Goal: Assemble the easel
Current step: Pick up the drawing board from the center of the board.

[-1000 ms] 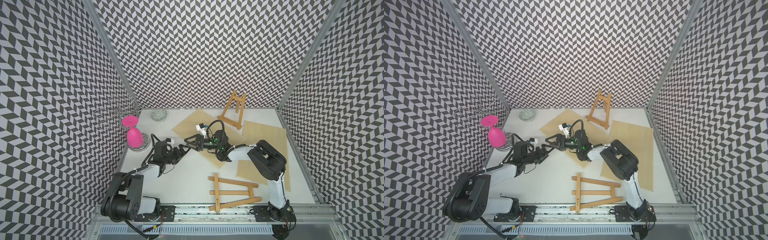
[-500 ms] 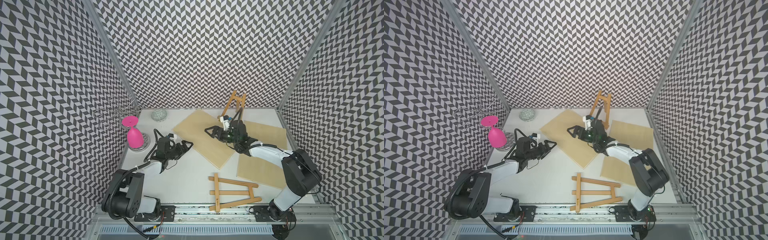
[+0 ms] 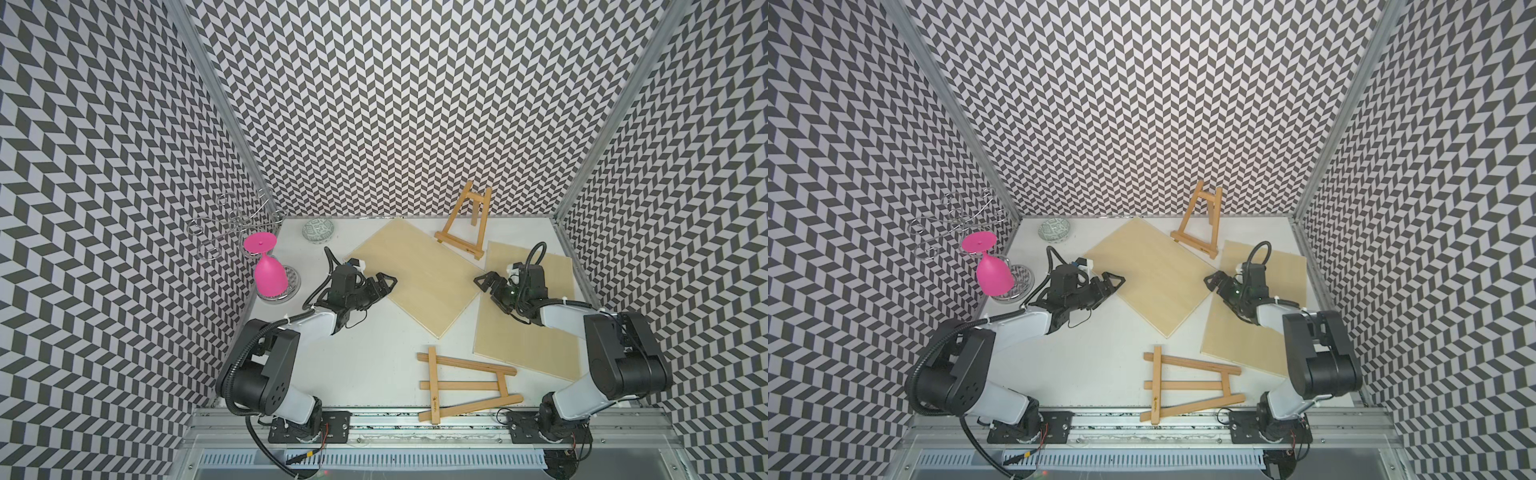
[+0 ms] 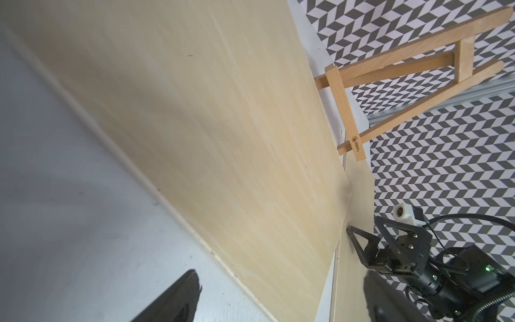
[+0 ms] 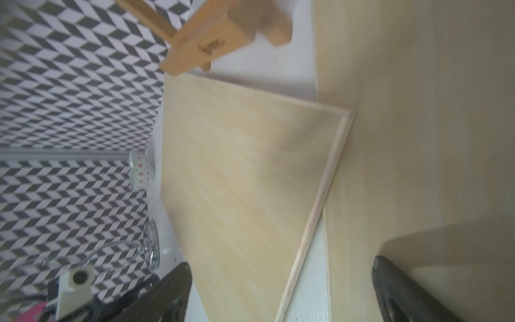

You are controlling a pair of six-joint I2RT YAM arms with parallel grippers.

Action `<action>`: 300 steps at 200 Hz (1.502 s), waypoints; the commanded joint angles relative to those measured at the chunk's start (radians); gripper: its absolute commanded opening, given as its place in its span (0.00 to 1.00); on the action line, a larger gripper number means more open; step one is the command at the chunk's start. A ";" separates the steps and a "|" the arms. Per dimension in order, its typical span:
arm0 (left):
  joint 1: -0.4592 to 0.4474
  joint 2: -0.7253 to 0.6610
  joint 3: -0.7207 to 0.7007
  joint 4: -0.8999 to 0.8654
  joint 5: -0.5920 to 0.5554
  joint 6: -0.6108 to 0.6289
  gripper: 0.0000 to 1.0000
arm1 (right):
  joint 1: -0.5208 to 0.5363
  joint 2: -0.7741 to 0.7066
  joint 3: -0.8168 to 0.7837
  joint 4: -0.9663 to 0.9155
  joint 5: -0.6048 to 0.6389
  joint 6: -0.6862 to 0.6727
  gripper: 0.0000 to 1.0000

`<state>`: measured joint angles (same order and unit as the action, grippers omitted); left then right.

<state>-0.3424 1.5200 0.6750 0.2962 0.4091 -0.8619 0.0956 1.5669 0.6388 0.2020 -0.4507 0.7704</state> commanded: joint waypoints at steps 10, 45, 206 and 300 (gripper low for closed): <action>-0.014 0.025 0.092 -0.031 -0.141 0.071 0.93 | 0.050 -0.015 -0.028 -0.001 -0.008 0.090 0.99; 0.017 0.163 0.346 -0.137 -0.303 0.339 0.99 | 0.122 0.008 -0.010 -0.039 -0.012 0.159 0.99; 0.171 0.898 1.256 -0.652 -0.241 0.623 0.98 | 0.139 0.165 0.061 0.016 -0.039 0.222 0.99; 0.183 0.855 1.063 -0.615 -0.108 0.604 0.94 | 0.170 0.129 0.067 0.298 -0.198 0.269 0.92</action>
<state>-0.1406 2.3859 1.8282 -0.2272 0.2222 -0.2321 0.2291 1.7023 0.6823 0.3557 -0.5621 1.0233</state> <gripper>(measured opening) 0.944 0.937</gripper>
